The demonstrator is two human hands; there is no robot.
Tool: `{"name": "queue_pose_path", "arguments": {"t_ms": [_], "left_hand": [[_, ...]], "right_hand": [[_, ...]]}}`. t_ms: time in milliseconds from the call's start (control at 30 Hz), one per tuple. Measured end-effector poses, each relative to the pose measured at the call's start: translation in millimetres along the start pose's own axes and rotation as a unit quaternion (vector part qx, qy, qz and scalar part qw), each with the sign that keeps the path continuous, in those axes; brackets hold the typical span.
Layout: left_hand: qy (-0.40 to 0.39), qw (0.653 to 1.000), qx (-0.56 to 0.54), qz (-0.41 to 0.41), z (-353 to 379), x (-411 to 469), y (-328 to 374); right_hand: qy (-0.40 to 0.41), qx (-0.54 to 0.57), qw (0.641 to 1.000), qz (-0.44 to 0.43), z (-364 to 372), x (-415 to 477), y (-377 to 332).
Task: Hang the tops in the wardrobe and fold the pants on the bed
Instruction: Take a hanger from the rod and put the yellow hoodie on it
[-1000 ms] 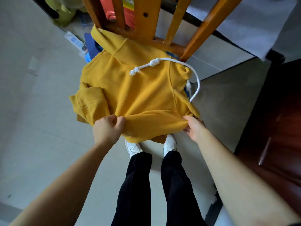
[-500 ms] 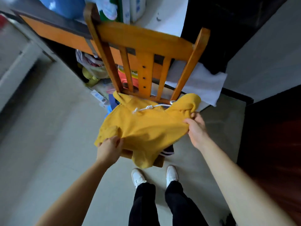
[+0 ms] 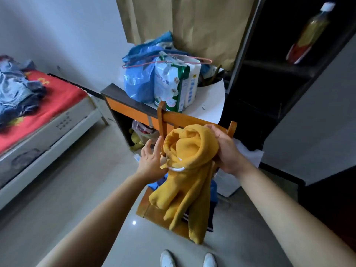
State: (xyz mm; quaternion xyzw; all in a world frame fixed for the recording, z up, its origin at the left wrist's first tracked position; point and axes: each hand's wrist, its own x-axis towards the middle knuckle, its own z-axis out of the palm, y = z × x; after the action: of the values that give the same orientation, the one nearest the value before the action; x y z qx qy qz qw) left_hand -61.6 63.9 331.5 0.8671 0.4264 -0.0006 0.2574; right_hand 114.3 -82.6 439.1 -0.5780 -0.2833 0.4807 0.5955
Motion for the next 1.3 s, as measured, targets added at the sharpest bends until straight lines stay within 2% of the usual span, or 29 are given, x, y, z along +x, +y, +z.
{"name": "queue_pose_path", "arguments": {"t_ms": [100,200,267,400,567,733,867,933,1000,1067,1133,1233,1300], "left_hand": [[-0.003,0.999,-0.001,0.049,-6.9,-5.1,17.8],[0.028,0.987,-0.117,0.106,-22.4,-24.4,21.1],[0.06,0.981,-0.178,0.047,-35.0,-46.4,13.3],[0.182,0.964,-0.189,-0.044,-56.4,-98.9,-15.4],[0.31,0.942,-0.094,-0.089,-71.1,-163.3,-54.2],[0.379,0.912,-0.018,-0.156,-78.0,-235.6,-85.1],[0.409,0.89,0.076,-0.185,-82.0,-293.9,-122.9],[0.419,0.881,0.103,-0.195,-87.2,-321.6,-143.7],[0.424,0.873,0.137,-0.2,-93.7,-344.7,-164.8],[0.424,0.866,0.156,-0.216,-100.8,-372.4,-188.1],[0.401,0.869,0.16,-0.243,-108.6,-406.6,-214.7],[0.326,0.881,0.096,-0.328,-121.5,-473.2,-253.6],[0.271,0.871,0.002,-0.409,-130.4,-520.2,-277.0]], "right_hand": [[-0.037,0.022,0.999,-0.007,5.2,-1.9,-25.3],[-0.044,0.052,0.998,-0.017,10.4,4.8,-42.1],[-0.023,0.054,0.998,-0.025,10.0,16.6,-45.6],[-0.004,-0.019,0.999,-0.025,19.0,42.5,-34.3],[-0.134,-0.119,0.983,0.035,80.4,46.8,-2.9],[-0.289,-0.167,0.935,0.123,167.0,35.5,27.9],[-0.4,-0.127,0.89,0.178,231.0,15.9,45.5],[-0.447,-0.152,0.86,0.192,261.8,4.1,54.7],[-0.45,-0.249,0.838,0.183,293.9,-6.6,65.7],[-0.438,-0.372,0.81,0.119,334.4,-20.2,75.5],[-0.43,-0.436,0.789,0.046,379.1,-32.7,81.9],[-0.432,-0.397,0.81,-0.026,457.3,-50.8,78.5],[-0.434,-0.366,0.82,-0.076,509.9,-67.2,71.7]]}}
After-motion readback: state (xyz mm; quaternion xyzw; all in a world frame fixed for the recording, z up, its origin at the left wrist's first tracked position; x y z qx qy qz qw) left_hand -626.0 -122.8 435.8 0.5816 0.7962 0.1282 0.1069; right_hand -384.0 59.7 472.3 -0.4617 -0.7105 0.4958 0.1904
